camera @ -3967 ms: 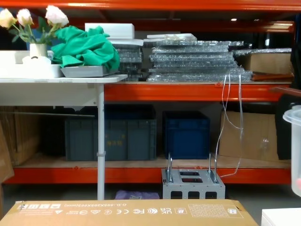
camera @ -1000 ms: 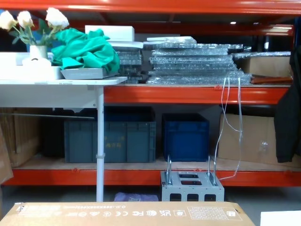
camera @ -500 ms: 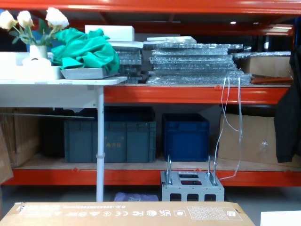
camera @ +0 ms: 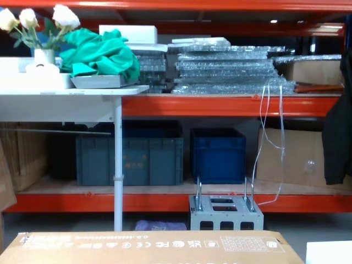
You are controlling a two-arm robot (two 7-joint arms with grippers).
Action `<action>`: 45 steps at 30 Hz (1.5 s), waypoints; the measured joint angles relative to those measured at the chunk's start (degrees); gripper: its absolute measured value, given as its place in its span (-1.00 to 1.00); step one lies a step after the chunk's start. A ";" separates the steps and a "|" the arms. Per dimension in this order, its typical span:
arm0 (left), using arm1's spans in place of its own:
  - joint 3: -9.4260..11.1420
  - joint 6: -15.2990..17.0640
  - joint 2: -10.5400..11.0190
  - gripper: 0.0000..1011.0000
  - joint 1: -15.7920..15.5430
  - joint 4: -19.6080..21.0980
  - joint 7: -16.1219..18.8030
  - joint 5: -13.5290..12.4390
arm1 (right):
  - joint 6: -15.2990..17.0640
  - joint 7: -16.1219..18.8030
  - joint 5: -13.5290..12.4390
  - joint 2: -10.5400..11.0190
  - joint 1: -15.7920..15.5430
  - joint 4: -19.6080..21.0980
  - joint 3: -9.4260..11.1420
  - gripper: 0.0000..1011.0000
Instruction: Use one hand to grasp the basket and place it at the designated location.
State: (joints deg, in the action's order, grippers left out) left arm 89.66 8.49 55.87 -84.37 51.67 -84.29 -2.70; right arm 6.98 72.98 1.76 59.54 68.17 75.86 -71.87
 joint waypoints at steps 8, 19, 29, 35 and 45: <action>0.00 0.00 0.00 -1.00 0.00 -0.01 0.00 0.00 | 1.95 1.31 3.36 0.43 1.15 4.79 0.82 0.98; 0.00 0.00 0.00 -1.00 0.00 -0.02 0.00 0.00 | 4.35 1.60 5.14 1.57 0.54 9.09 2.32 0.98; 0.00 0.00 0.00 -1.00 0.00 -0.02 0.00 -0.01 | 12.96 4.86 18.74 2.05 4.59 14.72 0.37 0.98; 0.00 0.00 0.01 -1.00 0.00 -0.01 0.00 -0.01 | 13.15 5.36 20.13 1.96 4.84 14.63 1.07 0.98; 0.00 0.00 0.00 -1.00 0.00 -0.01 0.00 0.00 | 8.97 2.52 12.42 3.54 2.77 13.03 5.96 0.98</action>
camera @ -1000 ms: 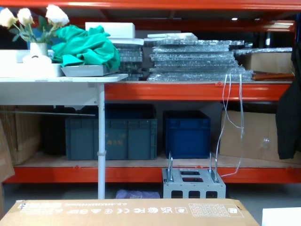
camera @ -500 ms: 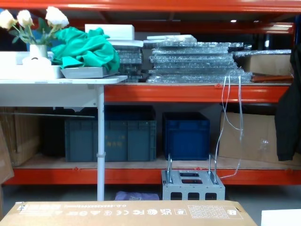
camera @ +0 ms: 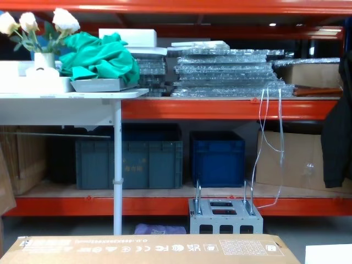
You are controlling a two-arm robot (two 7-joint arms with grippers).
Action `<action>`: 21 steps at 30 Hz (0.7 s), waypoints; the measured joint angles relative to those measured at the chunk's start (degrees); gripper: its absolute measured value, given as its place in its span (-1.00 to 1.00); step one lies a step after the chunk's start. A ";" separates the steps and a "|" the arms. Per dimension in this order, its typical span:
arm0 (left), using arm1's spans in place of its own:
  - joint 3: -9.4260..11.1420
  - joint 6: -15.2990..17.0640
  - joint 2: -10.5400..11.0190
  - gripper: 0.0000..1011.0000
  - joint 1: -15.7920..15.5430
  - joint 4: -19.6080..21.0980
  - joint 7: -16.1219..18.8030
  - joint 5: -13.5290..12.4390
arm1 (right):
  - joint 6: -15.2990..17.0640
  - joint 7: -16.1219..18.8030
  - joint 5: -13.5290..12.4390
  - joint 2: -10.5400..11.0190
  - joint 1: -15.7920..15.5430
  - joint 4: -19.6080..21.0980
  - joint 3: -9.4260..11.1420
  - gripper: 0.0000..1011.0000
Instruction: Use one hand to grasp the basket and place it at the designated location.
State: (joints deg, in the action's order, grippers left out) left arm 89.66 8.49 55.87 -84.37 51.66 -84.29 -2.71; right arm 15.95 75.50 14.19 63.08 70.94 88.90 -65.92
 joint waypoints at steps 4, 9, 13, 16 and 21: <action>0.00 0.00 0.00 -1.00 0.00 -0.02 0.00 -0.01 | -0.42 -0.11 -0.64 0.58 0.08 0.28 1.08 0.98; 0.00 0.00 0.00 -1.00 0.00 0.00 0.00 0.00 | -0.57 0.64 -0.55 1.54 1.14 1.93 2.74 0.98; 0.00 0.00 0.00 -1.00 0.00 -0.01 0.00 0.00 | -0.57 1.56 -0.29 2.02 2.02 3.40 3.85 0.98; 0.00 0.00 0.00 -1.00 0.00 -0.02 0.00 0.00 | -0.53 2.04 -0.14 2.22 2.44 4.08 4.45 0.98; 0.00 0.00 0.00 -1.00 0.00 -0.01 0.00 -0.01 | -0.39 2.85 -0.04 2.25 2.77 4.53 5.14 0.98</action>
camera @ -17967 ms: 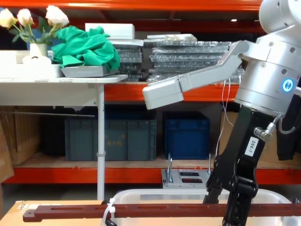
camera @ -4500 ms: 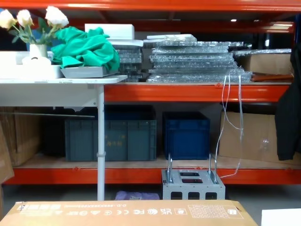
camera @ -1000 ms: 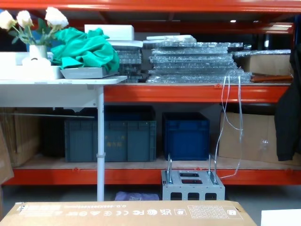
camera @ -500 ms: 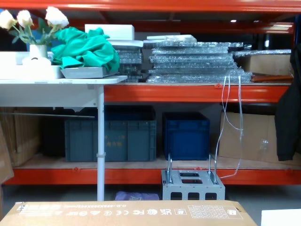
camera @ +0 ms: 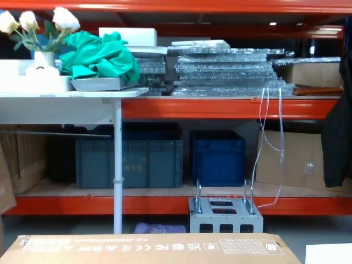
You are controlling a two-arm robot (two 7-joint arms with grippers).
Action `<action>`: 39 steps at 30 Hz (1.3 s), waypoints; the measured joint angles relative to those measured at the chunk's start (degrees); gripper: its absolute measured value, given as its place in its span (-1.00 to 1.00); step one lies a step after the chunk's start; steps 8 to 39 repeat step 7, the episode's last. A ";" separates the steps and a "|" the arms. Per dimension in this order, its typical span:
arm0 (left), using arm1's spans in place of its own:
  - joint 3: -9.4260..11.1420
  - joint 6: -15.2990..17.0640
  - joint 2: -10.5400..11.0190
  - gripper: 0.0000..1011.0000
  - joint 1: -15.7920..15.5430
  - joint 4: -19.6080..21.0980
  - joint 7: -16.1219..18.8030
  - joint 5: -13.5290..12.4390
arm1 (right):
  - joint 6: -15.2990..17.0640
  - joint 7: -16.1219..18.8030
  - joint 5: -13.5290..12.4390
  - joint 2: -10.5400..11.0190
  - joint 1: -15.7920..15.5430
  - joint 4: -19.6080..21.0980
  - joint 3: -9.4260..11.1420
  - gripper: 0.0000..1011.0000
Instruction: Use one hand to grasp the basket and place it at the designated location.
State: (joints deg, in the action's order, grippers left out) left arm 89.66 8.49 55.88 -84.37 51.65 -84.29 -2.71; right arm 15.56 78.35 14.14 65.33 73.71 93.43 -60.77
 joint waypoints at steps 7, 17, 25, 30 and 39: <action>0.00 0.00 0.00 -1.00 0.00 0.01 0.00 0.00 | 0.05 -0.06 0.07 0.00 0.00 0.00 -0.05 0.98; 0.00 0.00 0.00 -1.00 0.00 0.01 0.00 0.00 | 0.05 -0.06 0.07 0.00 0.00 0.00 -0.05 0.98; 0.00 0.00 0.00 -1.00 0.00 0.01 0.00 0.00 | 0.05 -0.06 0.07 0.00 0.00 0.00 -0.05 0.98; 0.00 0.00 0.00 -1.00 0.00 0.01 0.00 0.00 | 0.05 -0.06 0.07 0.00 0.00 0.00 -0.05 0.98; 0.00 0.00 0.00 -1.00 0.00 0.01 0.00 0.00 | 0.05 -0.06 0.07 0.00 0.00 0.00 -0.05 0.98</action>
